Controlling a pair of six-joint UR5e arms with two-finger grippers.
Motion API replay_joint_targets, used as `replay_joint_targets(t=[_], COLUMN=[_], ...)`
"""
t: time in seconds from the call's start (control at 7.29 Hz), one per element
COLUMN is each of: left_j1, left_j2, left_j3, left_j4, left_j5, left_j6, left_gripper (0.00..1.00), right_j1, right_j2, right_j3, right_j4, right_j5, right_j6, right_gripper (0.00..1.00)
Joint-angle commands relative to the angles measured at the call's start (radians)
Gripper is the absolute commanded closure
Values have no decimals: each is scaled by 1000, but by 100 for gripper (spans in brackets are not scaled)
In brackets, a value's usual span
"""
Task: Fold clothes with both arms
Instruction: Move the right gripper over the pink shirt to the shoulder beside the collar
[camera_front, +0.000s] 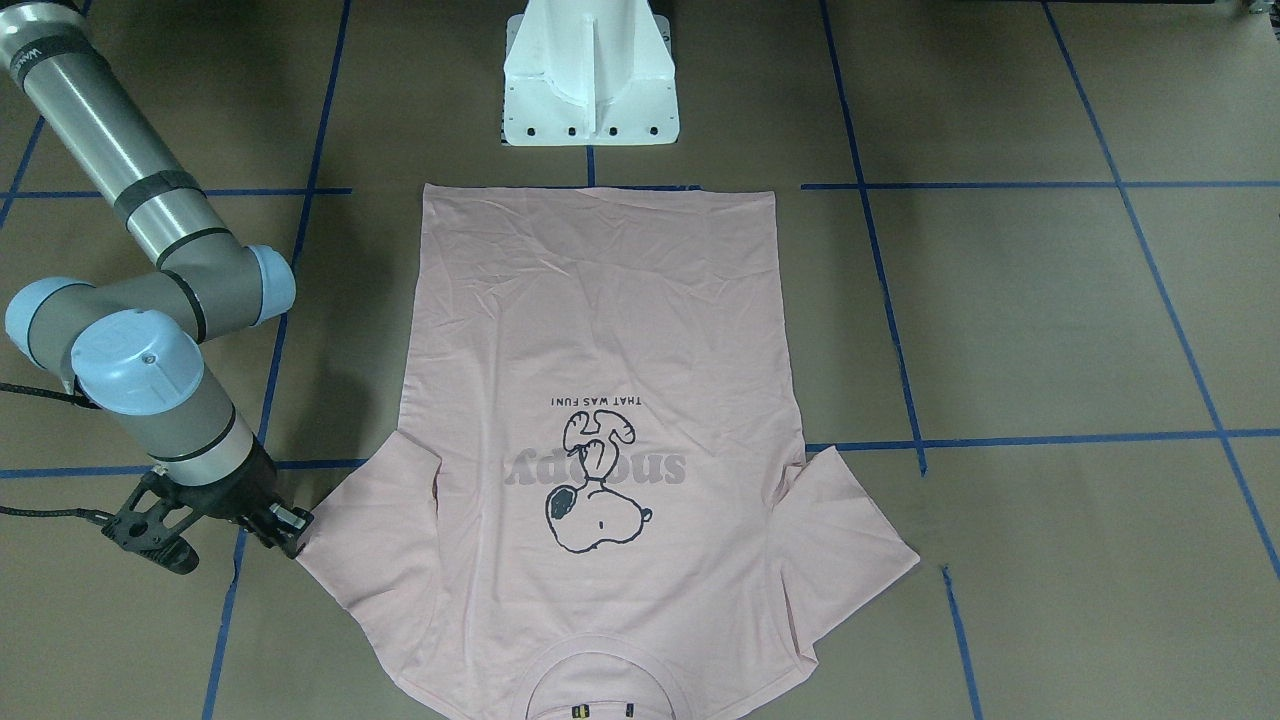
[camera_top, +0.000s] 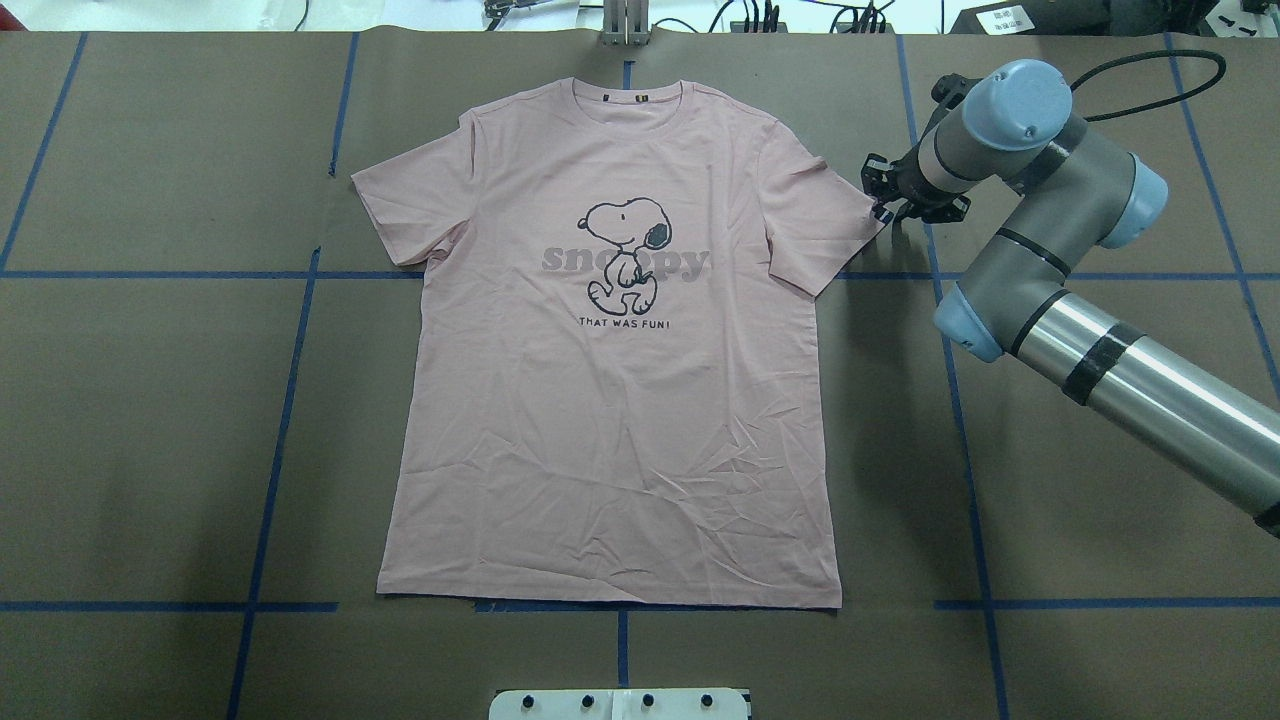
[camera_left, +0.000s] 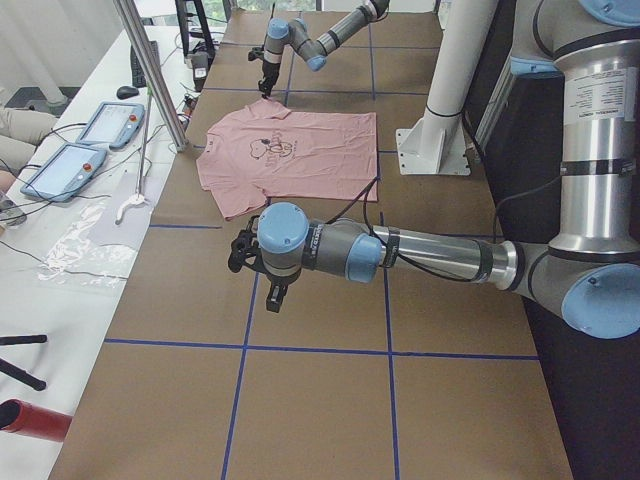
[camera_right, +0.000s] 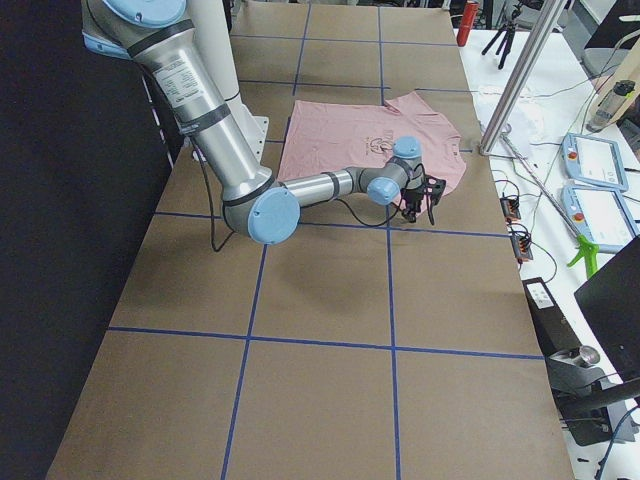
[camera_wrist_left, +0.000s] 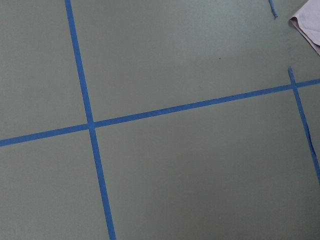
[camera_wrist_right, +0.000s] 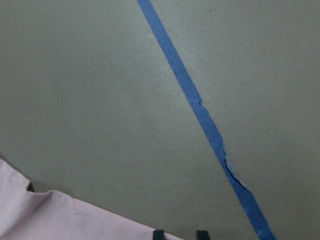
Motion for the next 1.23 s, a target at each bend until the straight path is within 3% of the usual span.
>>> replay_joint_targets(t=[0.0,0.41,0.69,0.96,1.1], left_j1=[0,0,0,0,0], left_j2=[0,-2,-2,0,-2], left_j3=[0,-1,-1,-9,-18], left_j4=[0,0,0,2,2], left_j5=[0,-2,-2,0,-2], left_j6=[-1,-1,-1,-3,-3], left_gripper=[0,0,0,0,0], right_j1=[0,-8,-52,-106,-112], right_j2=[1,70,162,236,267], right_j3=[0,11,5,-58,-98], right_j4=[-1,-12,-81,-115,-113], right_j5=[0,3,-3,-109,-121], right_j6=[2,25,135,154,152], right_gripper=[100,100,100,100,100])
